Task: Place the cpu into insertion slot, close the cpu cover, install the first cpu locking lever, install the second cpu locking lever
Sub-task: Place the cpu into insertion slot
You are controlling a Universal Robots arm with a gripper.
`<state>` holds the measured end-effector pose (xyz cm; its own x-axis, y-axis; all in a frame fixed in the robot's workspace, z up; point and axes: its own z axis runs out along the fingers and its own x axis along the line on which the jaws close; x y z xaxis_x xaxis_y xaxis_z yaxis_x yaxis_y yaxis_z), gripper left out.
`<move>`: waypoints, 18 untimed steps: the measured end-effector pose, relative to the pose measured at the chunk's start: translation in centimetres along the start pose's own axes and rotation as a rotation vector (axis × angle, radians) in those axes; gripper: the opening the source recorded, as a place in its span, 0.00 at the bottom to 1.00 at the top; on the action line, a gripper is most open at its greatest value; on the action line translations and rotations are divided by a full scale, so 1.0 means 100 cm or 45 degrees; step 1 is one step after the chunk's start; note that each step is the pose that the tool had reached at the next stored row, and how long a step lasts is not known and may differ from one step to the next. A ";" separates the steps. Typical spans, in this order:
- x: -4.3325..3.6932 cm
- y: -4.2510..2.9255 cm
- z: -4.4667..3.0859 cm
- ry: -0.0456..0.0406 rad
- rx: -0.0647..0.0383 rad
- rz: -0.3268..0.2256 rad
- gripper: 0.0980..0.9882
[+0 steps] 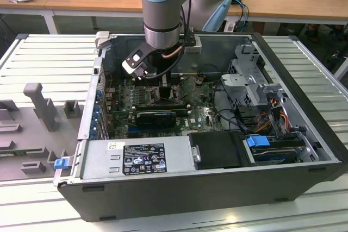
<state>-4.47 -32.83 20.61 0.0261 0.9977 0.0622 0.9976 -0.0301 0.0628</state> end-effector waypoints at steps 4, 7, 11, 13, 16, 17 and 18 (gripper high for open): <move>0.0005 -0.0001 0.0023 0.000 0.000 0.001 0.48; 0.0005 -0.0001 0.0024 0.000 0.000 0.001 0.48; 0.0005 0.0001 0.0031 0.000 0.000 0.001 0.50; 0.0005 0.0002 0.0032 0.000 0.000 0.002 0.57; 0.0006 0.0003 0.0021 0.001 0.000 0.002 0.57; 0.0007 0.0004 0.0009 0.001 0.000 0.002 0.57; 0.0007 0.0005 -0.0005 0.001 0.000 0.002 0.57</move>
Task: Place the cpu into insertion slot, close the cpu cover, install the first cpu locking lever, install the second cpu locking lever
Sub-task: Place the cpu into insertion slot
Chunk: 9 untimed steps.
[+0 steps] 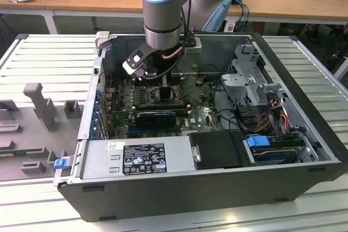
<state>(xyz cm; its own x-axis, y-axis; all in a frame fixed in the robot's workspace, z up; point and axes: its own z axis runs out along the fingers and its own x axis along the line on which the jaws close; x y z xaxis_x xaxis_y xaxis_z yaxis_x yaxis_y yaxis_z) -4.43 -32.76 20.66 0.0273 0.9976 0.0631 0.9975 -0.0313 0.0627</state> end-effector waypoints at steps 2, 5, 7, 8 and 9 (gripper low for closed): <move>0.0002 0.0001 -0.0020 0.000 0.000 0.000 0.55; 0.0003 0.0003 -0.0044 0.000 0.000 0.000 0.33; 0.0005 0.0004 -0.0063 0.000 0.000 0.000 0.20; 0.0005 0.0005 -0.0074 0.000 0.000 0.000 0.07; 0.0007 0.0007 -0.0108 0.000 0.000 0.000 0.01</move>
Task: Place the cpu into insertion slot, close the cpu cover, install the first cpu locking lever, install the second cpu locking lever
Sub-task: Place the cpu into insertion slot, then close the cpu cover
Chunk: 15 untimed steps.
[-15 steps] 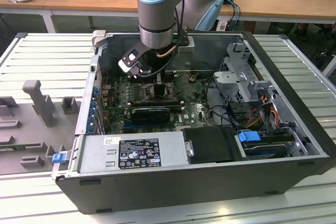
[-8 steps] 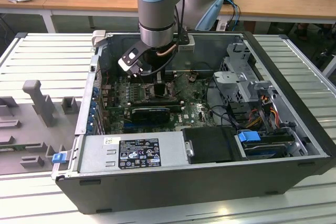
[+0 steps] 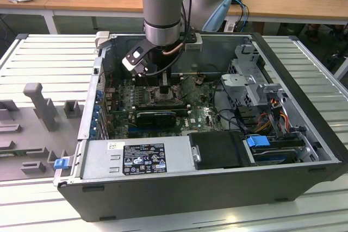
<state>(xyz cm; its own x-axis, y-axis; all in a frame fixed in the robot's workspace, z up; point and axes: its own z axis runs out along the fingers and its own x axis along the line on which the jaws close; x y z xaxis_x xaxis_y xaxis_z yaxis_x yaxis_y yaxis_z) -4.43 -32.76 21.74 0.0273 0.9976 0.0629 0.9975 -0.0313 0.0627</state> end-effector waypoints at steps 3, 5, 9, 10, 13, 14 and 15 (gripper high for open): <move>0.0003 0.0004 -0.0044 0.000 0.000 0.000 0.01; 0.0003 0.0022 -0.0044 0.000 0.000 0.000 0.01; 0.0000 0.0075 -0.0041 0.000 0.000 0.000 0.01; 0.0000 0.0076 -0.0041 0.000 0.000 0.000 0.01; 0.0001 0.0078 -0.0046 0.000 0.000 0.000 0.01; 0.0000 0.0080 -0.0047 0.000 0.000 0.000 0.01; 0.0000 0.0080 -0.0047 0.000 0.000 0.000 0.01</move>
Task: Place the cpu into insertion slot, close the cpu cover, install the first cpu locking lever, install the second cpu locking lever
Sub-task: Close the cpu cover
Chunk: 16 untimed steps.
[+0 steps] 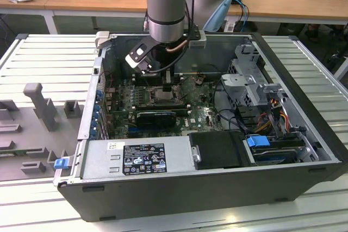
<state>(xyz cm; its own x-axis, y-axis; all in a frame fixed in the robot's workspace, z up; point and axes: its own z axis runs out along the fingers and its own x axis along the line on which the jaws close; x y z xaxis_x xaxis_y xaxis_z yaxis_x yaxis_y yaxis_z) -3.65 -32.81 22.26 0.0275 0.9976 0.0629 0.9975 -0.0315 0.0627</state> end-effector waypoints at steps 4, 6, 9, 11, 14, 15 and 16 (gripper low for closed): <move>0.0005 0.0004 -0.0046 0.000 0.000 0.000 0.01; 0.0008 0.0005 -0.0069 0.000 0.000 0.000 0.01; 0.0016 0.0008 -0.0114 0.000 0.000 0.000 0.01; 0.0017 0.0038 -0.0114 0.000 0.000 0.000 0.01; 0.0018 0.0073 -0.0114 0.000 0.000 0.000 0.01; 0.0018 0.0073 -0.0120 0.000 0.000 0.000 0.01; 0.0019 0.0074 -0.0131 0.000 0.000 0.000 0.01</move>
<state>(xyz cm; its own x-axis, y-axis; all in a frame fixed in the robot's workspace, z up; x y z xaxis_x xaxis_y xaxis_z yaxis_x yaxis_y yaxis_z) -3.00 -32.72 23.62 0.0275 0.9976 0.0628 0.9975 -0.0314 0.0627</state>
